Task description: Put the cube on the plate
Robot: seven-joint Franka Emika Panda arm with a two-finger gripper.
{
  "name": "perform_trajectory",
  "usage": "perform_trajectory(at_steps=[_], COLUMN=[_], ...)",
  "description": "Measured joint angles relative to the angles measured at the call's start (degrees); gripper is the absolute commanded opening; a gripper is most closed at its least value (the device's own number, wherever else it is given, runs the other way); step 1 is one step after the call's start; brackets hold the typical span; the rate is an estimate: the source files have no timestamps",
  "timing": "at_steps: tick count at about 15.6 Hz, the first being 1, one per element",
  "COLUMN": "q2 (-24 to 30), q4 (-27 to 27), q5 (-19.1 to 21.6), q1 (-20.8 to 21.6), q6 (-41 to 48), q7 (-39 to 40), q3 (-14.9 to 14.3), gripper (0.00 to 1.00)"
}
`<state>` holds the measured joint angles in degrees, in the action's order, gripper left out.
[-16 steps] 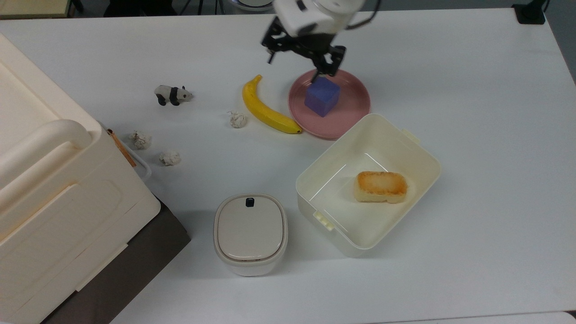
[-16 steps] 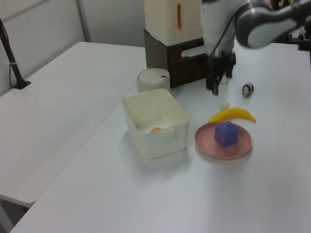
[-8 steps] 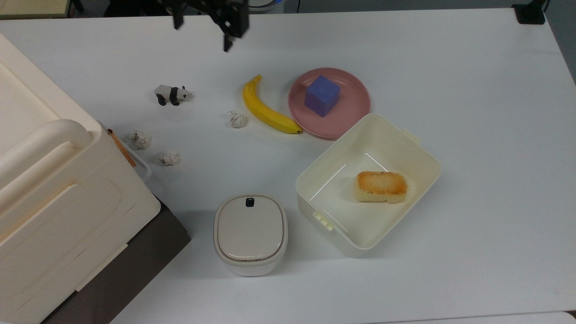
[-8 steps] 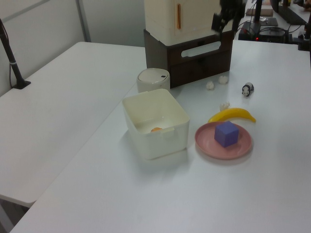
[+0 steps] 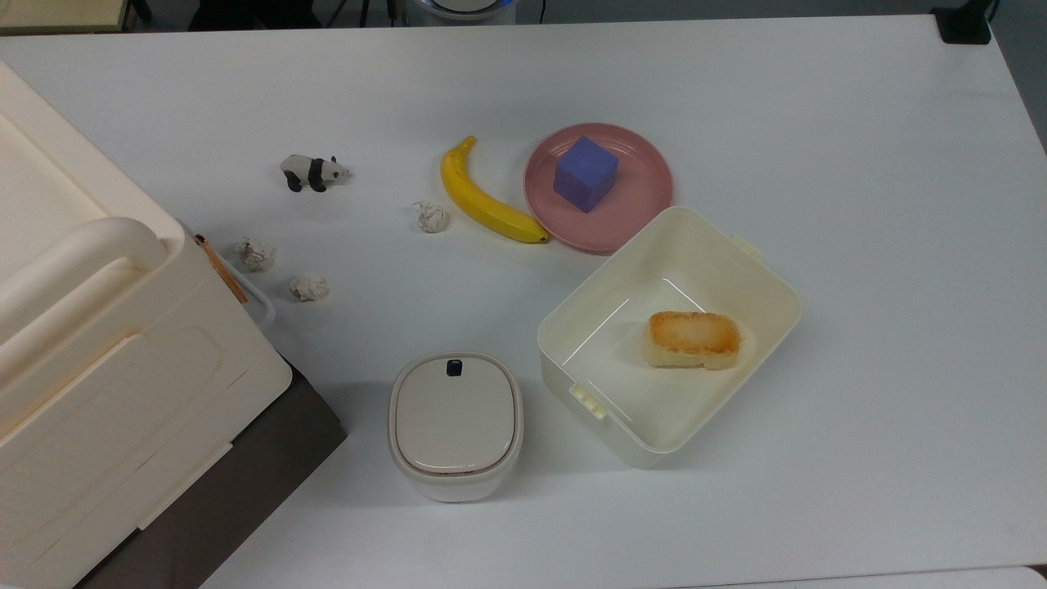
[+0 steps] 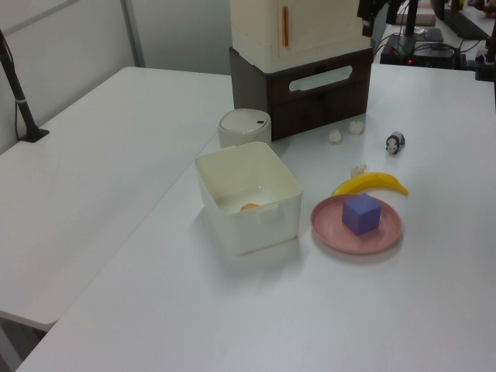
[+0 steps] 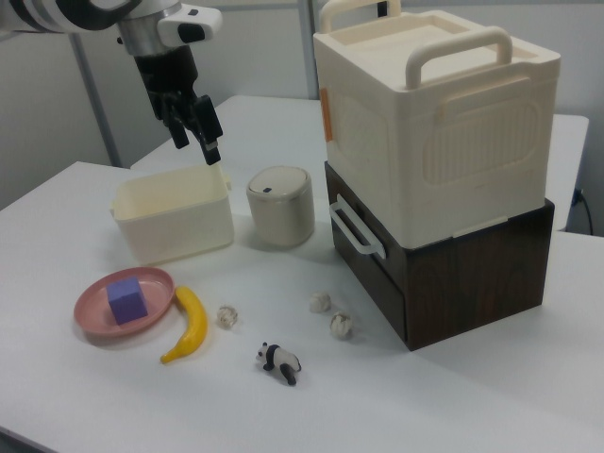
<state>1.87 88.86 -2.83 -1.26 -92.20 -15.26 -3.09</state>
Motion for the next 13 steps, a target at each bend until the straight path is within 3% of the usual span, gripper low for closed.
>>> perform_trajectory(at_steps=[5,13], q2=[-0.29,-0.55], q4=[2.1,2.33], q5=[1.37,1.46], q1=[0.14,0.18], q6=[-5.88,-5.94], q7=[1.57,6.98], q3=[0.19,0.23], gripper=[1.0,1.0])
